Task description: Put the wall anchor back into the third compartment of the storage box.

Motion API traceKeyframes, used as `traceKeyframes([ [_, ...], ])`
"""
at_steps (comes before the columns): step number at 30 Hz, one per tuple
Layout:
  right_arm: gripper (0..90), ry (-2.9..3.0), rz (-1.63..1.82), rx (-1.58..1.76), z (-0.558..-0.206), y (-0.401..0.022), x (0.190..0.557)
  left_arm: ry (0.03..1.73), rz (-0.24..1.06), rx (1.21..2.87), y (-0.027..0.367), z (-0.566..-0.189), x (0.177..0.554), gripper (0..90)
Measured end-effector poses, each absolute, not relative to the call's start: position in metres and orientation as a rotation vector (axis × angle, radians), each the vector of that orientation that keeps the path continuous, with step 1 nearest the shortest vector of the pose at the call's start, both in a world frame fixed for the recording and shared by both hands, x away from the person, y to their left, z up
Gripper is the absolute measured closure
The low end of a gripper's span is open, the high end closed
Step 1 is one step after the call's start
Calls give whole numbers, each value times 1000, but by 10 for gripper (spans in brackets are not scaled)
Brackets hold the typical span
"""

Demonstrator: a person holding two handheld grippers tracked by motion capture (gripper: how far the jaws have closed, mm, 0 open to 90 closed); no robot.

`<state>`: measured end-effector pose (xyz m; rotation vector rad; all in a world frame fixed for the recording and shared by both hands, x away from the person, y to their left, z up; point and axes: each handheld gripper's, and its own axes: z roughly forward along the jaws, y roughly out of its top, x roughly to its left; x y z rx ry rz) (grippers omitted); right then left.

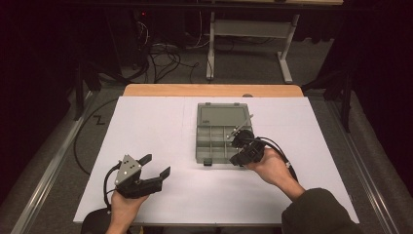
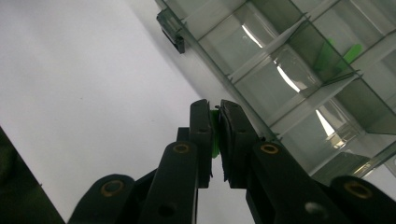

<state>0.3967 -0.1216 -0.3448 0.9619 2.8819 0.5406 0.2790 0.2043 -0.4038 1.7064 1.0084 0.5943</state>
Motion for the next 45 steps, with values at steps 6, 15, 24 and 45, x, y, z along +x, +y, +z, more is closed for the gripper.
traceKeyframes([
  [6, 863, 2871, 529, 971, -344, -123, 402, 1008, 594, 1707, 204, -404, 279, 218],
  [15, 862, 2850, 528, 998, -338, -123, 412, 1006, 593, 1710, 204, -404, 279, 218],
  [24, 862, 2824, 532, 1046, -335, -127, 425, 1006, 593, 1710, 204, -404, 279, 218],
  [45, 862, 2765, 517, 1140, -342, -122, 462, 1004, 587, 1711, 205, -404, 280, 218],
])
